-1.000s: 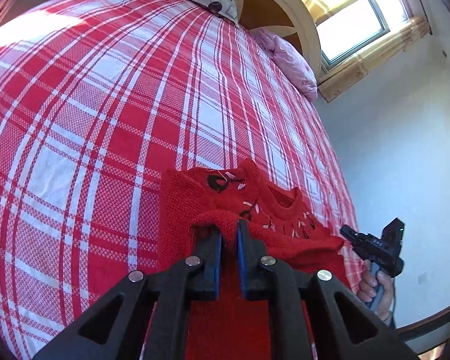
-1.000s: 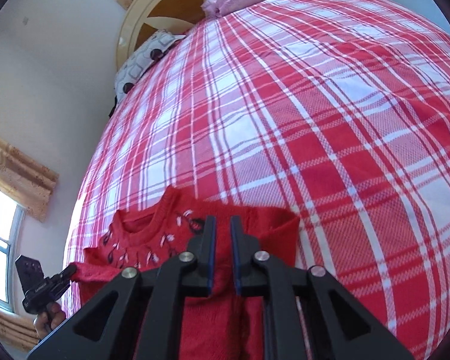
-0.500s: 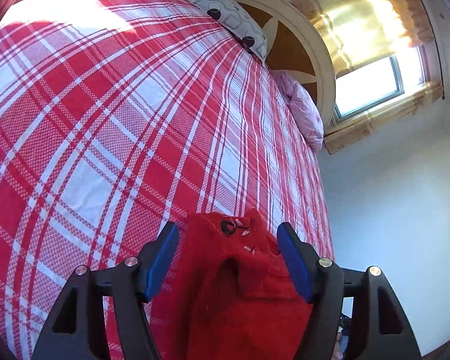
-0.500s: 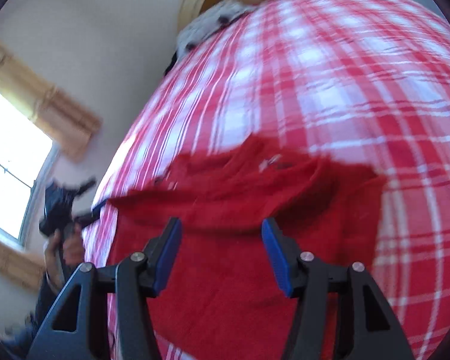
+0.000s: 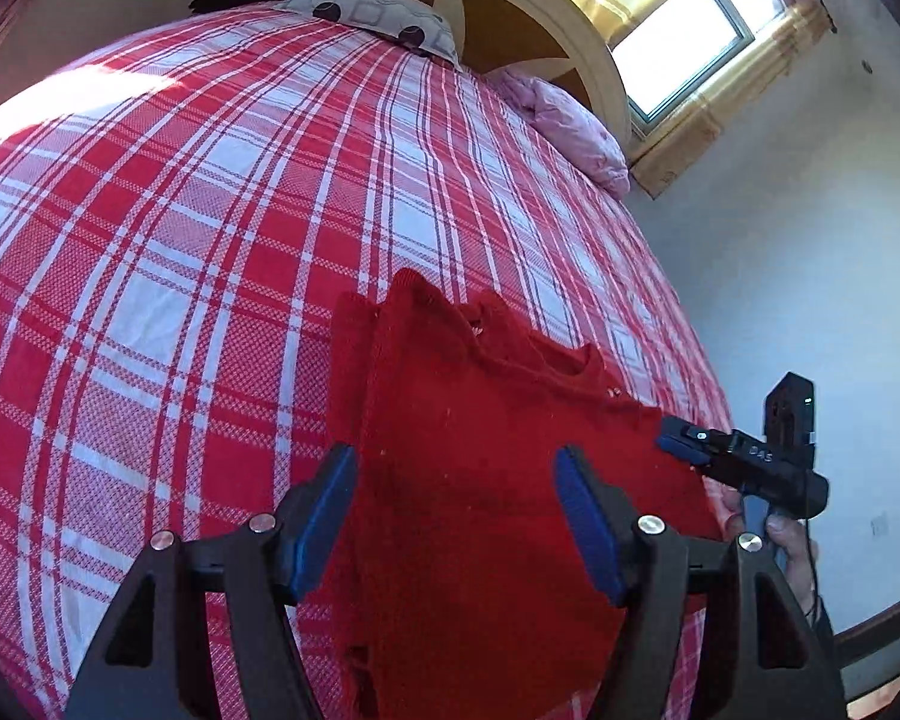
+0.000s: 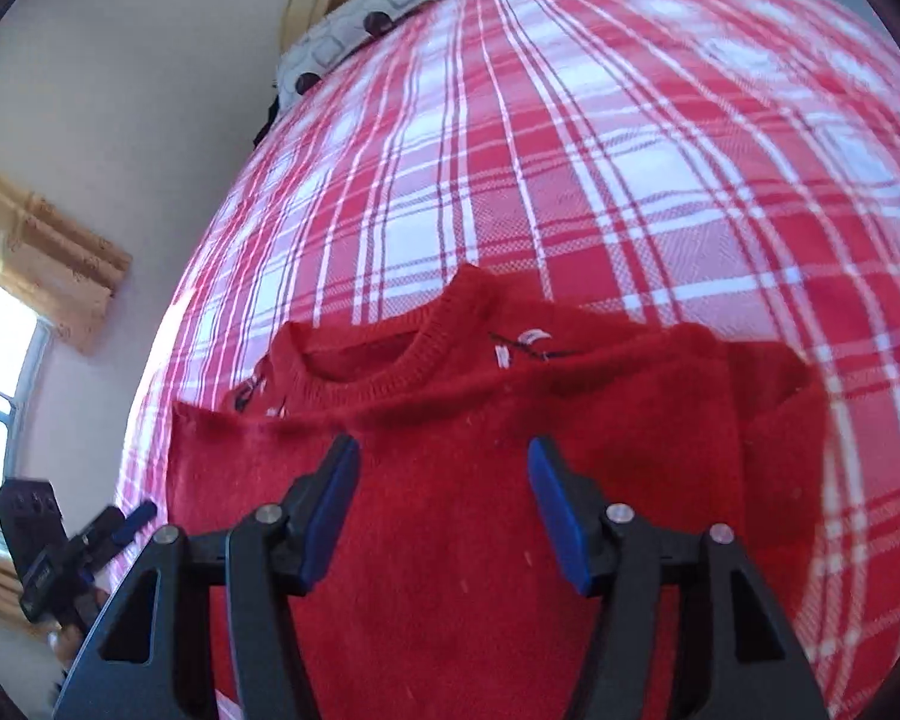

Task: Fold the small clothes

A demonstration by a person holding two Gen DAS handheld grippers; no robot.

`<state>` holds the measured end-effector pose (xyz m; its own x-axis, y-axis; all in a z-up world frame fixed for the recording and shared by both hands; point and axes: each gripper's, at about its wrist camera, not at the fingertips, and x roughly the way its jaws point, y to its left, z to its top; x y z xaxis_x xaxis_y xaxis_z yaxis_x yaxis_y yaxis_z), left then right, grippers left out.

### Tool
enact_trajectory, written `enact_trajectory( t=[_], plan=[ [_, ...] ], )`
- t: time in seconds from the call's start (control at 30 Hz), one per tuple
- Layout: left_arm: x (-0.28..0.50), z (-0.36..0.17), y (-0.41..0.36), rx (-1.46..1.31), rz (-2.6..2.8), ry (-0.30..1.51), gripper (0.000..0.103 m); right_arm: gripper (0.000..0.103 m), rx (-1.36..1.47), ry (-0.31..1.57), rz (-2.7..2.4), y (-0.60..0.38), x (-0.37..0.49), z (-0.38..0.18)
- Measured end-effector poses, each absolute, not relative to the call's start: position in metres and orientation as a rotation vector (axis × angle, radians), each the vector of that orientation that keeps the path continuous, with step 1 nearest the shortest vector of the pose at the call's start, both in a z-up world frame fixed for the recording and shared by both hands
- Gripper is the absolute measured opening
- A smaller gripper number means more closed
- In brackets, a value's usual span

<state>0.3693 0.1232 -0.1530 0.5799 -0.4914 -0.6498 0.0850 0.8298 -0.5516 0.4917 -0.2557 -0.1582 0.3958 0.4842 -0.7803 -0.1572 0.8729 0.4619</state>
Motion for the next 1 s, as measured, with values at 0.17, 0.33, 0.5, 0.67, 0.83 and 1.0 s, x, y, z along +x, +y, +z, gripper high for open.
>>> enact_trajectory(
  t=[0.17,0.33,0.5,0.67,0.83,1.0],
  plan=[
    [0.347,-0.163,0.112,-0.376,-0.347,0.909,0.069,0.056,0.250,1.021,0.407,-0.279,0.432,-0.137],
    [0.343,-0.174,0.101,-0.278,-0.303,0.913,0.069,0.055,0.205,1.015,0.422,-0.294,0.384,-0.130],
    [0.348,-0.189,0.100,-0.234,-0.236,0.960,0.069,0.051,0.043,1.007,0.327,-0.287,0.368,-0.140],
    [0.326,-0.189,0.106,-0.277,-0.241,0.937,0.069,0.042,0.066,1.012,0.334,-0.301,0.342,-0.146],
    [0.321,-0.200,0.106,-0.273,-0.242,0.924,0.069,0.018,0.009,1.058,0.257,-0.306,0.337,-0.170],
    [0.316,-0.195,0.100,-0.231,-0.212,0.906,0.069,0.021,0.141,1.083,0.234,-0.328,0.343,-0.169]
  ],
)
